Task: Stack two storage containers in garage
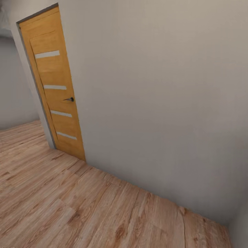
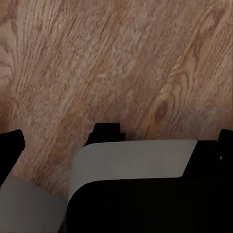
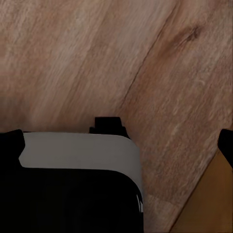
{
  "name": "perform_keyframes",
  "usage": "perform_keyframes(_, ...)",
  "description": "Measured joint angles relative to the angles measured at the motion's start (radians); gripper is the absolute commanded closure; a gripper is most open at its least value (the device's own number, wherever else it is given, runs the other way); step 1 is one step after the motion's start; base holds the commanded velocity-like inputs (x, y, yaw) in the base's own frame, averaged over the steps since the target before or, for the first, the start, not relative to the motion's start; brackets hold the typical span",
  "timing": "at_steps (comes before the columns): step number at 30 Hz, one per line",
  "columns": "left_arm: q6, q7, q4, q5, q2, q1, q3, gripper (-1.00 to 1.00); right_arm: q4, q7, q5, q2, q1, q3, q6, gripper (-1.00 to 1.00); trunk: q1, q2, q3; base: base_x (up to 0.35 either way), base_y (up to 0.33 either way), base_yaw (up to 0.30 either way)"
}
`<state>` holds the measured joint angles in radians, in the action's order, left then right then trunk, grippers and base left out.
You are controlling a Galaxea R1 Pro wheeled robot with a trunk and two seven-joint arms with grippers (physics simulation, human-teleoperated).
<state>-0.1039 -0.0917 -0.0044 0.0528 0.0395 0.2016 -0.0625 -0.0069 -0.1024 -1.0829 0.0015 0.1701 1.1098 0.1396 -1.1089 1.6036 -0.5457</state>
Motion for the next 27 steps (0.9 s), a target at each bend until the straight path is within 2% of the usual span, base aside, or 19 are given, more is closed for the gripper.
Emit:
perform_keyframes(17, 0.0, 0.0, 0.0, 0.0, 0.0, 0.0, -0.001, -1.0, 0.0, 0.0, 0.001, 0.0, 0.0, 0.0, 0.0, -1.0, 0.0, 0.0, -0.007, 0.323, 0.0, 0.27)
perform_keyframes(22, 0.0, 0.0, 0.0, 0.0, 0.001, 0.0, -0.001, -1.0, 0.0, 0.001, 0.001, 0.002, 0.0, 0.0, -0.003, -1.0, 0.0, 0.0, -0.008, 0.323, 0.0, 0.074)
perform_keyframes(27, 0.0, 0.0, 0.0, 0.0, 0.001, 0.0, -0.001, -1.0, 0.0, -0.001, 0.002, 0.001, 0.0, 0.0, -0.001, -1.0, 0.0, 0.0, -0.008, 0.323, 0.0, 0.217)
